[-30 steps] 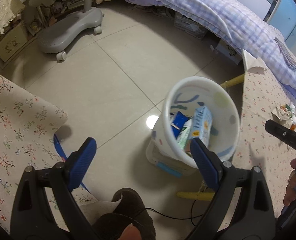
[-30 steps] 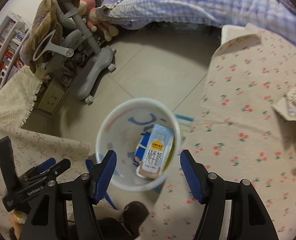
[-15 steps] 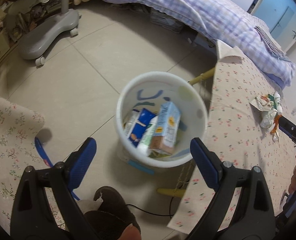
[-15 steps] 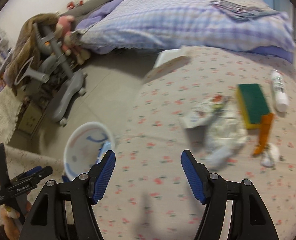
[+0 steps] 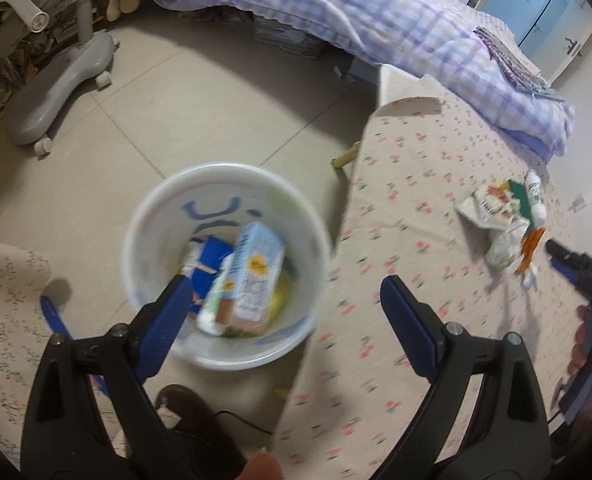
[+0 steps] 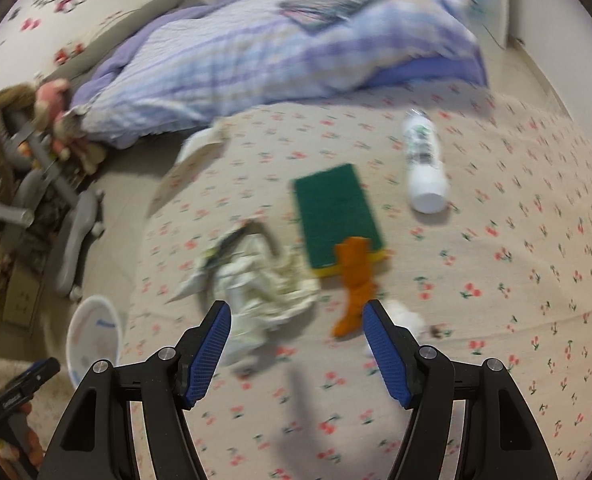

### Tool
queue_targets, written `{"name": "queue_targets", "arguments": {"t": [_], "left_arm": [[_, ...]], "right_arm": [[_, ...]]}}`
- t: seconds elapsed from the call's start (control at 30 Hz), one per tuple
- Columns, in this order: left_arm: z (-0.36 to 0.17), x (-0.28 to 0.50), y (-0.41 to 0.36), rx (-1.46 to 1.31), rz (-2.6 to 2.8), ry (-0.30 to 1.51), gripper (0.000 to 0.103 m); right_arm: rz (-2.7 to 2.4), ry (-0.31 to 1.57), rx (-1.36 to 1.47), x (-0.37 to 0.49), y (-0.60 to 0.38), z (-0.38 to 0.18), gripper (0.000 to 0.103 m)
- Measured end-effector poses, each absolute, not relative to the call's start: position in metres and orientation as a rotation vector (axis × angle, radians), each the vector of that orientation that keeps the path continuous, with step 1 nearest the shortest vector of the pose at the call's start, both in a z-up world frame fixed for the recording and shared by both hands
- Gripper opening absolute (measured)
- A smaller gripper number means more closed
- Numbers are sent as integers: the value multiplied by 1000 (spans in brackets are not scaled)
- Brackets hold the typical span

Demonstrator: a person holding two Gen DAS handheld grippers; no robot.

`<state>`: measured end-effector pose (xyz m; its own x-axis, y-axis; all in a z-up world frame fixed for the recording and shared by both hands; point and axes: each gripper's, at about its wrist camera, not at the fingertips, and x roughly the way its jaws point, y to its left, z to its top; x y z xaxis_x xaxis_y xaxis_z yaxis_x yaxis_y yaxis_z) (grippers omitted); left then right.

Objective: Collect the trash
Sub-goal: 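Reach the right tool to the orange peel and grasp it, then grasp the crumpled white plastic bag with the left tool while the right tool holds the peel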

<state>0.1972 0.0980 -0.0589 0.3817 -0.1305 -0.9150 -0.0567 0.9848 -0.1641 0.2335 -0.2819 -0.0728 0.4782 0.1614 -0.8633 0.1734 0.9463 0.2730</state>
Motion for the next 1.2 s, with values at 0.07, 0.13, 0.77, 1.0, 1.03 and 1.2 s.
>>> {"name": "queue_targets", "arguments": {"t": [0.07, 0.13, 0.77, 1.0, 1.03, 1.2], "left_arm": [[-59, 204, 87, -186, -58, 1182, 94], [-60, 211, 73, -187, -71, 1183, 94], [-73, 237, -60, -214, -371, 1216, 84], [-82, 234, -101, -180, -446, 1211, 75], [-84, 234, -106, -172, -453, 1205, 74], [-100, 236, -127, -123, -467, 1208, 67]], "right_arm": [[-43, 1105, 367, 239, -293, -82, 70], [-74, 1124, 377, 244, -302, -91, 67], [-30, 1183, 408, 257, -315, -115, 18], [-8, 1124, 473, 232, -336, -88, 18], [-8, 1118, 470, 229, -338, -85, 18], [-16, 1103, 460, 204, -351, -73, 18]]}}
